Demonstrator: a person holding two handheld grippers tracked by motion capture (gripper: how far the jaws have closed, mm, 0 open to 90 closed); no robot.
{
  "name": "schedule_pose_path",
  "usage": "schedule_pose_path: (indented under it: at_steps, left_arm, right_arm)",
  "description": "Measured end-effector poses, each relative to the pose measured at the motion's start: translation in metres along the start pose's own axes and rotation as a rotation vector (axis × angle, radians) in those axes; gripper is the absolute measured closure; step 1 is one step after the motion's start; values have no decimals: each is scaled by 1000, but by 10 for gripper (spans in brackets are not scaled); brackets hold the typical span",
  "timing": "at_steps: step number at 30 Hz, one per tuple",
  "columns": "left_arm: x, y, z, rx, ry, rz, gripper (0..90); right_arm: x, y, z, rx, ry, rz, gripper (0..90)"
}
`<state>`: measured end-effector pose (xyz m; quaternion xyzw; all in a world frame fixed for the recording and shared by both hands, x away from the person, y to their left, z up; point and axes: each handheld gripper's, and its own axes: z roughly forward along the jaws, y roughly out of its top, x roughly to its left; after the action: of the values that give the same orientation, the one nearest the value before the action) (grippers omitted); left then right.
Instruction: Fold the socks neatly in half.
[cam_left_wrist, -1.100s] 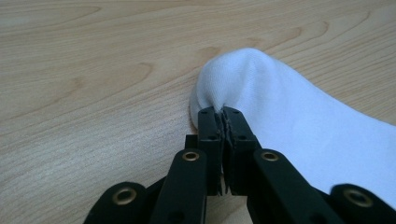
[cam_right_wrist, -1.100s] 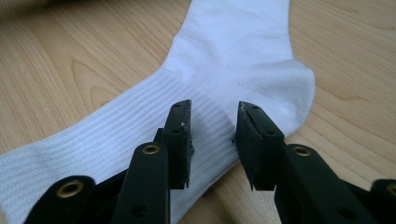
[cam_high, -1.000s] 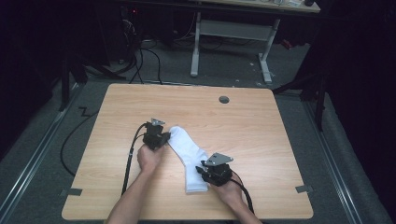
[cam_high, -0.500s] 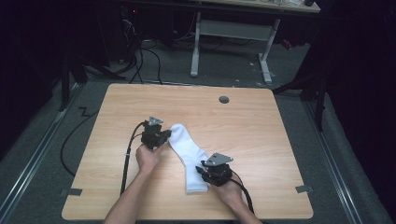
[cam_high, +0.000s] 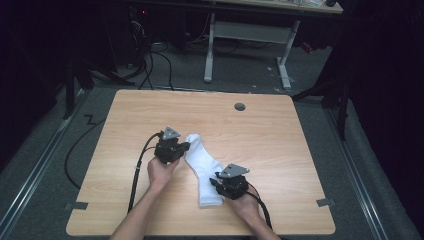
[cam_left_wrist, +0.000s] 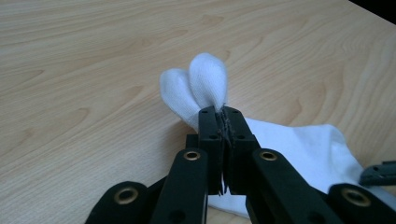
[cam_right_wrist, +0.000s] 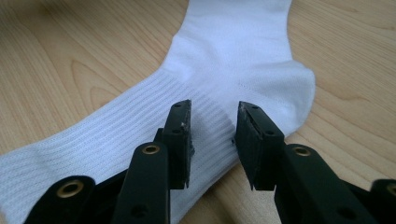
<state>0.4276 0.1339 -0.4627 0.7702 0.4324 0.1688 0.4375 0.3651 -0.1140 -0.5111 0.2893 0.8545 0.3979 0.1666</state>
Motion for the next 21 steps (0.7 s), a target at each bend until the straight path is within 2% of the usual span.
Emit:
schedule_pose_path:
  at_steps: [8, 17, 21]
  left_arm:
    - [-16, -4, -3, 16, -45, 57, 878]
    - [-25, -19, 6, 73, -80, 69, 874]
    - [-27, -25, 12, 103, -73, 81, 870]
  right_arm:
    - [0, 0, 0, 1, -2, 4, 658]
    - [1, 0, 0, 2, -3, 9, 658]
    - [1, 0, 0, 1, -4, 8, 658]
